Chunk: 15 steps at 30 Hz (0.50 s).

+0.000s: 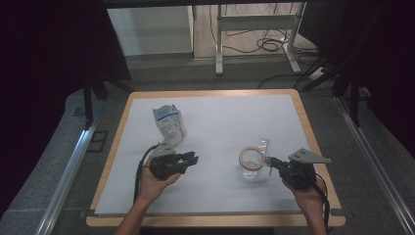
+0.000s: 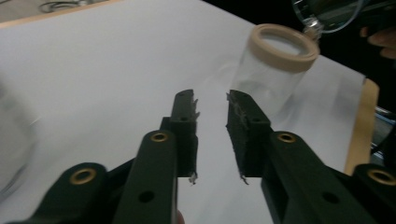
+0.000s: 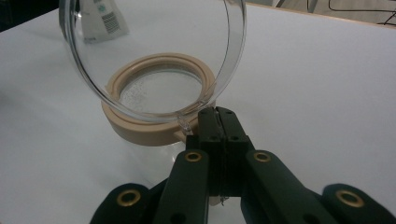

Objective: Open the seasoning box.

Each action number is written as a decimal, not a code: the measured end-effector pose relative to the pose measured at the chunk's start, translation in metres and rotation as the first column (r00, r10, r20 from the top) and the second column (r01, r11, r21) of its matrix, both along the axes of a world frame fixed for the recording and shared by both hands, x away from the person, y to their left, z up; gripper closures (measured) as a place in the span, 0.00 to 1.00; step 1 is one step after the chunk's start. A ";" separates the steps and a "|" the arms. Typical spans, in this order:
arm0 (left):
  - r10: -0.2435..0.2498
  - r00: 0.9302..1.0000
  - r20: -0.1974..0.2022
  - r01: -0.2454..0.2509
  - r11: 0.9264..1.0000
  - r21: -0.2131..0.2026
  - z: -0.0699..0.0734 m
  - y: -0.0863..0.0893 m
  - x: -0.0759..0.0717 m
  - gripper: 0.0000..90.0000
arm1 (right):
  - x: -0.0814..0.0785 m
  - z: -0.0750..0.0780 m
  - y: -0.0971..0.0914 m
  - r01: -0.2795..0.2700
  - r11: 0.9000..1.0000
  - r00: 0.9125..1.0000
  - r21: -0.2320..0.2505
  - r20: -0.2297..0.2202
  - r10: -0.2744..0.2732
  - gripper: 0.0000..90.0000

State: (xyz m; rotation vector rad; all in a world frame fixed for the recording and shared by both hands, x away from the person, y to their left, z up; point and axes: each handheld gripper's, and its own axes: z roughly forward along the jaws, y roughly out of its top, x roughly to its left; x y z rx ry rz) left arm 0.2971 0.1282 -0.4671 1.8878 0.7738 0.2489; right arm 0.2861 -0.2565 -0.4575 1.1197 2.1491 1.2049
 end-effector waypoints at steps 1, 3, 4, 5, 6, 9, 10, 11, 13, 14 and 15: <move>-0.010 1.000 0.000 0.010 1.000 -0.001 0.001 -0.007 0.002 0.86 | 0.000 0.000 0.000 -0.001 1.000 1.000 0.001 0.001 0.001 1.00; -0.019 1.000 -0.002 0.019 1.000 -0.006 0.002 -0.014 0.004 0.90 | 0.000 0.000 0.000 -0.001 1.000 1.000 0.002 0.001 0.001 1.00; -0.033 0.999 -0.009 0.033 0.999 -0.023 0.004 -0.025 0.008 0.92 | 0.000 0.000 -0.001 -0.002 1.000 1.000 0.002 0.001 0.002 1.00; -0.033 0.999 -0.009 0.033 0.999 -0.023 0.004 -0.025 0.008 0.94 | 0.000 0.000 0.000 -0.002 1.000 1.000 0.002 0.000 0.002 1.00; -0.039 0.999 -0.016 0.038 0.999 -0.028 0.004 -0.029 0.010 0.94 | 0.000 0.000 0.000 -0.002 1.000 1.000 0.002 0.000 0.002 1.00; -0.051 0.998 -0.035 0.049 0.998 -0.038 0.006 -0.046 0.015 1.00 | -0.001 0.000 0.000 -0.003 1.000 1.000 0.003 0.000 0.003 1.00; -0.056 0.998 -0.035 0.054 0.998 -0.035 0.007 -0.050 0.016 1.00 | 0.000 0.000 -0.001 -0.003 1.000 1.000 0.004 0.000 0.003 1.00; -0.064 0.997 -0.035 0.062 0.998 -0.033 0.008 -0.055 0.016 1.00 | 0.000 0.000 -0.001 -0.003 1.000 1.000 0.004 -0.001 0.003 1.00; -0.074 0.997 -0.037 0.072 0.997 -0.034 0.010 -0.060 0.017 1.00 | 0.000 0.000 -0.001 -0.003 1.000 1.000 0.004 -0.001 0.003 1.00; -0.087 0.996 -0.034 0.086 0.996 -0.031 0.012 -0.070 0.017 1.00 | 0.000 0.000 -0.001 -0.004 1.000 1.000 0.004 0.000 0.004 1.00; -0.087 0.996 -0.034 0.086 0.996 -0.031 0.012 -0.070 0.017 1.00 | 0.000 0.000 -0.001 -0.004 1.000 1.000 0.004 0.000 0.004 1.00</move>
